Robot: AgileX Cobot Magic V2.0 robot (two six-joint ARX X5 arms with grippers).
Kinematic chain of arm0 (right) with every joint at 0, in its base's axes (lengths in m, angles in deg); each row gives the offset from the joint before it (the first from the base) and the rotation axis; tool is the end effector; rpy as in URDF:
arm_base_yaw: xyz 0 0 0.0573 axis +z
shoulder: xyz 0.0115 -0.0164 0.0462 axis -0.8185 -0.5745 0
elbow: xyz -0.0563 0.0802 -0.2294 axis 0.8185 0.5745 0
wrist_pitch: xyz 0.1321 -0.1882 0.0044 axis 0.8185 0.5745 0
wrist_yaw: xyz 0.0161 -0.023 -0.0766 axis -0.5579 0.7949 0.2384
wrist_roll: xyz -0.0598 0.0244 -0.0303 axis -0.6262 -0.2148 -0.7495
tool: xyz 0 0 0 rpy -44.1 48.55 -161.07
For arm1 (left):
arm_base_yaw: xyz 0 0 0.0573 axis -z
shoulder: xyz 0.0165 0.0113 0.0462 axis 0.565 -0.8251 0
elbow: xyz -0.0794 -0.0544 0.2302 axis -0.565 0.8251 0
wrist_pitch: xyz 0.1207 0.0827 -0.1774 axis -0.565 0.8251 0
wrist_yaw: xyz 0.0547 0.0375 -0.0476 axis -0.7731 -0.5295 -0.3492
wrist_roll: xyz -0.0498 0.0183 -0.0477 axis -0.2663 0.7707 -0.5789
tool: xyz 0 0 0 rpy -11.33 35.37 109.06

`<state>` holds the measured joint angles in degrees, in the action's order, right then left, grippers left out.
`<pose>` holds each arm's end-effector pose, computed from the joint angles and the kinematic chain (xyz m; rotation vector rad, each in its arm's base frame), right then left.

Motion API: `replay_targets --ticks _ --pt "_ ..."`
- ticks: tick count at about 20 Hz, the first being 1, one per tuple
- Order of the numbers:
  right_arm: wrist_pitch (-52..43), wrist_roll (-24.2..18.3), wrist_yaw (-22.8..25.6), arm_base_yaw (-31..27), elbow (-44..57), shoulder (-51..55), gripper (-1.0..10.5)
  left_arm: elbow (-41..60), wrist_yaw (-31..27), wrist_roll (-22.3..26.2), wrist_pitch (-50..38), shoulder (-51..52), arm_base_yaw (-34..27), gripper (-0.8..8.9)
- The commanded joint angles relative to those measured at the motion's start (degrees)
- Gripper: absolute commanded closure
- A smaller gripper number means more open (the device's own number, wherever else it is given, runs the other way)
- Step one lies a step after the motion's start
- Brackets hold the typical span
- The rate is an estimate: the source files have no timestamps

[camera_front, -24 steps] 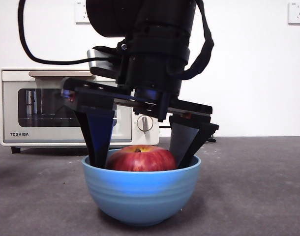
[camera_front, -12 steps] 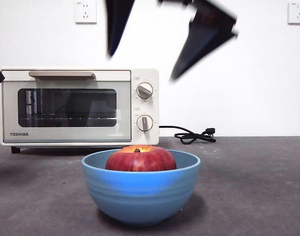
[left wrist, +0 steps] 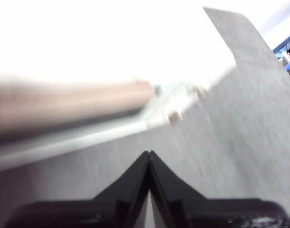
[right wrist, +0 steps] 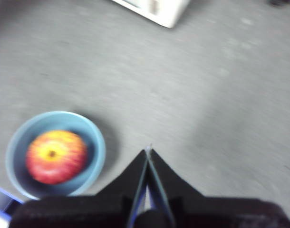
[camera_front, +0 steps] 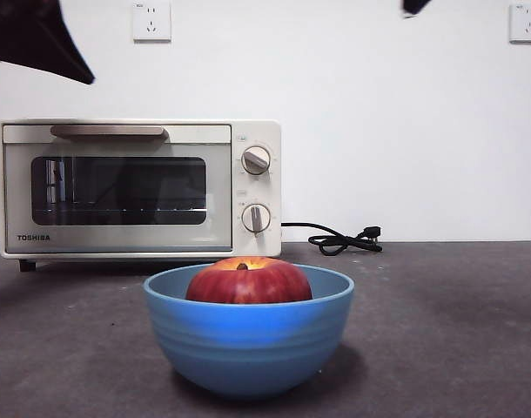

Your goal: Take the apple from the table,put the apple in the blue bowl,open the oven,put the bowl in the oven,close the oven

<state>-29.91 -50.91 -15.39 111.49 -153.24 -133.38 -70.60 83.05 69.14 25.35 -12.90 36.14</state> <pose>0.1315 0.1583 0.3192 -0.3559 0.7849 0.4116 0.2962 -0.0374 0.3089 -0.2795 0.6699 -0.5166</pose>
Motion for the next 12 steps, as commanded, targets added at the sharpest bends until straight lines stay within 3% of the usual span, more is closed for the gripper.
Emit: replay_targets --ticks 1,6,9,12 --pt "0.8 2.6 0.9 0.1 -0.1 1.4 9.5 -4.3 0.1 0.6 -0.2 -5.5 0.1 8.18" --pt "1.5 5.2 1.0 0.1 -0.1 3.7 9.5 -9.2 -0.2 -2.3 -2.8 -12.9 0.1 8.18" --pt "1.9 5.5 1.0 0.1 -0.1 3.8 9.5 -9.2 -5.3 -3.5 -4.0 -14.6 0.1 8.19" --pt "1.9 6.2 1.0 0.1 0.0 3.8 9.5 -9.2 -5.7 -2.8 -0.6 -15.5 0.2 8.19"
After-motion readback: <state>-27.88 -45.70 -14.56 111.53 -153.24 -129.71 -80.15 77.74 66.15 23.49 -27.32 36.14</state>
